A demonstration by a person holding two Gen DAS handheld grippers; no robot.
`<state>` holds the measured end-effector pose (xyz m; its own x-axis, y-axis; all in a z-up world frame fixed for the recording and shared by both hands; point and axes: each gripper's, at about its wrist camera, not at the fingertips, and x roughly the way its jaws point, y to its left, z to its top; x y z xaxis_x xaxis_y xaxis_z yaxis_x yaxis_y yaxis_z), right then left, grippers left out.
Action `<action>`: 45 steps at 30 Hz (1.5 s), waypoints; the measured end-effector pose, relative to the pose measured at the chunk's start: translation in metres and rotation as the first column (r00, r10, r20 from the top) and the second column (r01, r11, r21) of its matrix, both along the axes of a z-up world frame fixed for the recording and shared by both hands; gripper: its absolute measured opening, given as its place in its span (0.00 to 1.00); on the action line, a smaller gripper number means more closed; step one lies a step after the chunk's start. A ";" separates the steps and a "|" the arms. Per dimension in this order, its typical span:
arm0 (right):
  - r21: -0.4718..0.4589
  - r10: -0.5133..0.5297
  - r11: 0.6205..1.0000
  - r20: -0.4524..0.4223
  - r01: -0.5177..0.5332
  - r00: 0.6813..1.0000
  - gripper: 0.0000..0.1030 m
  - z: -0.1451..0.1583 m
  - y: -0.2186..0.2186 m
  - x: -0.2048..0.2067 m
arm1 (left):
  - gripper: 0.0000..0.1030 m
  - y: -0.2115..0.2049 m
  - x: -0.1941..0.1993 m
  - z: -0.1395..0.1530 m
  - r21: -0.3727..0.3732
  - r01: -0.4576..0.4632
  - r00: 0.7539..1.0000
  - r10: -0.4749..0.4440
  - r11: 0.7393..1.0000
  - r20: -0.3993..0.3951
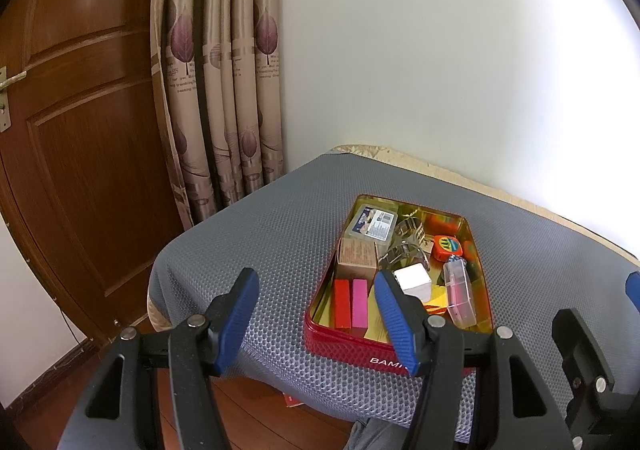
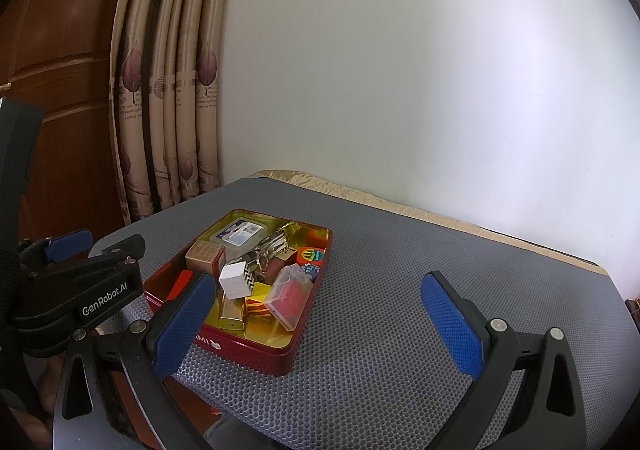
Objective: Organize rigid objects
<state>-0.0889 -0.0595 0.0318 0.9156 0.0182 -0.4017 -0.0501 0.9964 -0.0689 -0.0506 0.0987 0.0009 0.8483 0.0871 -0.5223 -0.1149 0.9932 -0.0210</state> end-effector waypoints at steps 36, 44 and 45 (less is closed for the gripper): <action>0.006 0.011 1.000 -0.009 -0.011 1.000 0.99 -0.004 -0.002 0.001 | 0.60 -0.001 0.000 0.002 0.014 0.008 1.000 -0.008 1.000 0.007; 0.005 0.011 1.000 -0.010 -0.011 1.000 0.99 -0.004 -0.002 0.001 | 0.60 -0.003 0.000 0.002 0.016 0.009 1.000 -0.009 1.000 0.009; 0.004 0.010 1.000 -0.010 -0.010 1.000 0.99 -0.004 -0.002 0.001 | 0.60 -0.003 0.000 0.002 0.017 0.009 1.000 -0.009 1.000 0.008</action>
